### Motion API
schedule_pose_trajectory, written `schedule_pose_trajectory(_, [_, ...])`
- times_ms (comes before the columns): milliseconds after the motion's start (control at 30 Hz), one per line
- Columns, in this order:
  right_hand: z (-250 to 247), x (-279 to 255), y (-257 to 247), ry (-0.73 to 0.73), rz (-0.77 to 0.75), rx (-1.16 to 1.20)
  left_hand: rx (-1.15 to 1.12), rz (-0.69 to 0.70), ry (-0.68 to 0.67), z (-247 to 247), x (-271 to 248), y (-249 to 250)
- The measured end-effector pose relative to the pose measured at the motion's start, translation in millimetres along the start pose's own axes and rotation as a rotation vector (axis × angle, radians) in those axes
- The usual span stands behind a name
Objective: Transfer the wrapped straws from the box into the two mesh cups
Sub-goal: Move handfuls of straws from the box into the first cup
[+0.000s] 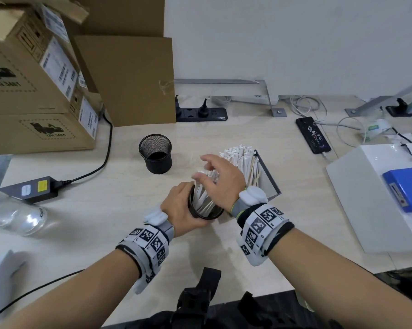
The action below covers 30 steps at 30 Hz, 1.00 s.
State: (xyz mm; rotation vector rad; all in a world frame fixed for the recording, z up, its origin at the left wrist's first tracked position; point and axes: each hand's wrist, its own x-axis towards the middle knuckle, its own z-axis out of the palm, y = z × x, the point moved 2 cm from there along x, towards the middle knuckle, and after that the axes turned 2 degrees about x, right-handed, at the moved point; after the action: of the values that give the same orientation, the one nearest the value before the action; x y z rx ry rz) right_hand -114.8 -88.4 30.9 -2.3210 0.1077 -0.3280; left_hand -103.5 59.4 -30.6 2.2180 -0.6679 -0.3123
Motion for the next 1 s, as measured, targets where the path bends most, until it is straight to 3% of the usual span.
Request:
schedule_pose_trajectory(133, [0.0, 10.1, -2.0, -0.058, -0.009, 0.02, -0.128, -0.138, 0.015, 4.1, 3.2, -8.5])
schedule_pose_trajectory(300, [15.7, -2.0, -6.3, -0.233, -0.251, -0.288, -0.223, -0.163, 0.023, 7.1, 4.8, -11.2])
schedule_pose_trajectory(533, [17.0, 5.3, -6.3, -0.356, -0.154, -0.417, -0.248, -0.22, 0.051, 13.4, 7.3, -18.7])
schedule_pose_trajectory(600, [13.9, 6.7, -4.9, -0.3, -0.151, -0.355, -0.249, -0.245, 0.062, 12.1, 8.1, -14.5])
schedule_pose_trajectory(667, [5.6, 7.7, -0.8, -0.15, -0.14, -0.236, -0.268, -0.289, 0.088, 12.2, 8.3, -13.5])
schedule_pose_trajectory(833, [-26.0, -1.0, 29.5, 0.065, 0.007, -0.092, -0.313, -0.363, 0.139, 13.8, 5.3, -23.1])
schedule_pose_trajectory(1000, [-43.3, -16.7, 60.2, 0.116, 0.265, -0.04, -0.283, -0.416, 0.004, 20.6, 0.2, -36.6])
